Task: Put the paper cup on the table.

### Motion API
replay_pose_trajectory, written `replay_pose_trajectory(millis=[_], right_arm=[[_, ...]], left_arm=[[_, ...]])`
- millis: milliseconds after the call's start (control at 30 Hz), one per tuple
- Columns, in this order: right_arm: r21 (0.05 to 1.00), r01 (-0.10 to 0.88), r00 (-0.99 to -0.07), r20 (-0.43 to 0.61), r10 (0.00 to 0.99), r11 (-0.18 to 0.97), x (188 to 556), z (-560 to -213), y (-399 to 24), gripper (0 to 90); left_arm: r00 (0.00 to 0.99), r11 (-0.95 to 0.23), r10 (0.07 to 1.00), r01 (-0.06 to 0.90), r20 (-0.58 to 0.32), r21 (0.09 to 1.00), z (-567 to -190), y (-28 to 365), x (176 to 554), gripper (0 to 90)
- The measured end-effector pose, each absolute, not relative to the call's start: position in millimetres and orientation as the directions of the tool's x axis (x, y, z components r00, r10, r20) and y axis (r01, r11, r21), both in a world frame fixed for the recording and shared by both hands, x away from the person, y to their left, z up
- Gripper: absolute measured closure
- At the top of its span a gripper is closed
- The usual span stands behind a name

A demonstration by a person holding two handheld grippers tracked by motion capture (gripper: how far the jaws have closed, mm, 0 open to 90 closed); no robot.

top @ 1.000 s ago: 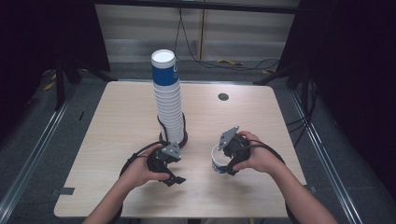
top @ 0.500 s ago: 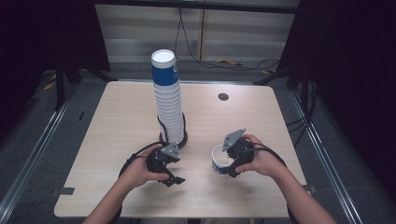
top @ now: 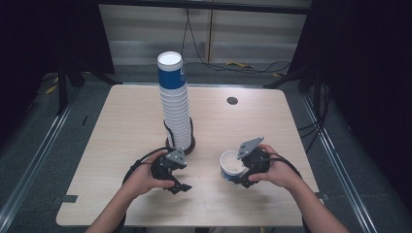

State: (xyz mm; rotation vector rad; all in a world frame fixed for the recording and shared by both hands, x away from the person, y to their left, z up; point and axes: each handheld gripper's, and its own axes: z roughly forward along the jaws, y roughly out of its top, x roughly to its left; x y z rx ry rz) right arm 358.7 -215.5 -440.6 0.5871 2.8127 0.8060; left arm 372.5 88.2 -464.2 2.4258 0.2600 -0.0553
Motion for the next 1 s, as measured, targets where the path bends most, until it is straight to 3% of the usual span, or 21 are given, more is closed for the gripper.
replay_pose_trajectory(millis=[1000], right_arm=[[0.642, 0.401, -0.846, -0.014, 0.532, 0.654, 332.2, -451.7, -271.8, 13.4]], left_arm=[[0.961, -0.697, 0.255, 0.262, -0.110, 0.668, -459.6, 116.3, 383.7, 17.4]])
